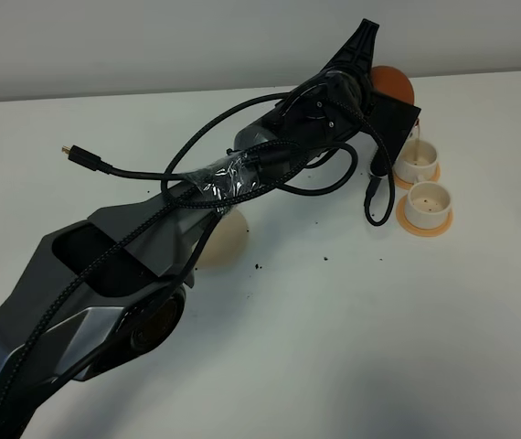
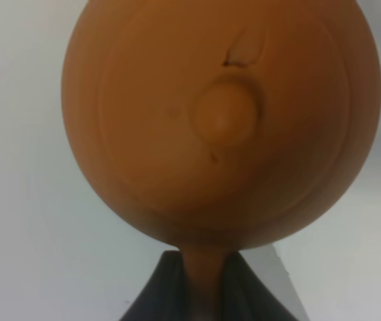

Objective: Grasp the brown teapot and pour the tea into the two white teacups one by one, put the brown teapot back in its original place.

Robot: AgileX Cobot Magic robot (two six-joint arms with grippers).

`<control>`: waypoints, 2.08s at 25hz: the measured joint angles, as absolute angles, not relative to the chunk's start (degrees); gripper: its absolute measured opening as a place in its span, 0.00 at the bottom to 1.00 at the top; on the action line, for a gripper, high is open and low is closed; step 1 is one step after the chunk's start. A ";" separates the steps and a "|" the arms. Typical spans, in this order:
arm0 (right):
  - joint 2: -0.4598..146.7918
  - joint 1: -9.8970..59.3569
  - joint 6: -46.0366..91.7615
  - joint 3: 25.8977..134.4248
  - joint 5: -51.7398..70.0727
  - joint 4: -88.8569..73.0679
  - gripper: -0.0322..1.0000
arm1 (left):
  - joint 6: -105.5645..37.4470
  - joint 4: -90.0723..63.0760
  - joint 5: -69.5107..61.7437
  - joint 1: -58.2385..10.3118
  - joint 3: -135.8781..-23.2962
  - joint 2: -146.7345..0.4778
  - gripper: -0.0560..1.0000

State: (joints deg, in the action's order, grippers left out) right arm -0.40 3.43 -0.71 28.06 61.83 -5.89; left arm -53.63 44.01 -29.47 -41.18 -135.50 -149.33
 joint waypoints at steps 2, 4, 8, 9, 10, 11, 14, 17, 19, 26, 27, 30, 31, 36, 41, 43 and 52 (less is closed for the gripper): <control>-0.40 3.43 -0.71 28.06 61.83 -5.89 0.39 | -53.63 44.18 -29.33 -41.18 -135.50 -149.33 0.17; -0.40 3.43 -0.71 28.06 61.83 -5.89 0.39 | -53.63 44.29 -29.33 -41.18 -135.50 -149.33 0.17; -0.40 3.43 -0.71 28.06 61.83 -5.89 0.39 | -53.63 44.29 -29.07 -41.18 -135.50 -149.33 0.17; -0.40 3.43 -0.71 28.06 61.83 -5.89 0.39 | -53.63 44.29 -28.93 -41.18 -135.50 -149.33 0.17; -0.40 3.43 -0.71 28.06 61.83 -5.89 0.39 | -53.63 44.29 -28.88 -41.18 -135.50 -149.33 0.17; -0.40 3.43 -0.71 28.06 61.83 -5.89 0.39 | -53.63 44.30 -28.82 -41.18 -135.50 -149.33 0.17; -0.40 3.43 -0.71 28.06 61.83 -5.89 0.39 | -53.63 44.48 -28.20 -41.18 -135.50 -149.33 0.17; -0.40 3.43 -0.71 28.06 61.83 -5.89 0.39 | -53.63 44.48 -27.86 -41.18 -135.50 -149.33 0.17; -0.40 3.43 -0.71 28.06 61.83 -5.89 0.39 | -53.63 44.48 -27.81 -41.18 -135.50 -149.33 0.17; -0.40 3.43 -0.71 28.06 61.83 -5.89 0.39 | -53.63 44.42 -27.74 -41.24 -135.50 -149.33 0.17; -0.40 3.43 -0.71 28.06 61.83 -5.89 0.39 | -53.63 44.42 -27.74 -41.24 -135.50 -149.33 0.17; -0.40 3.43 -0.71 28.06 61.83 -5.89 0.39 | -53.63 44.42 -27.74 -41.24 -135.50 -149.33 0.17; -0.40 3.43 -0.71 28.06 61.83 -5.89 0.39 | -53.82 44.42 -27.74 -41.24 -135.50 -149.33 0.17; -0.40 3.43 -0.71 28.06 61.83 -5.89 0.39 | -56.52 44.42 -27.74 -41.26 -135.50 -149.33 0.17; -0.40 3.43 -0.71 28.06 61.83 -5.89 0.39 | -58.78 44.42 -27.74 -41.37 -135.50 -149.33 0.17; -0.40 3.43 -0.71 28.06 61.83 -5.89 0.39 | -59.51 44.42 -27.74 -41.50 -135.50 -149.33 0.17; -0.40 3.43 -0.71 28.06 61.83 -5.89 0.39 | -61.42 44.47 -27.66 -41.63 -135.50 -149.33 0.17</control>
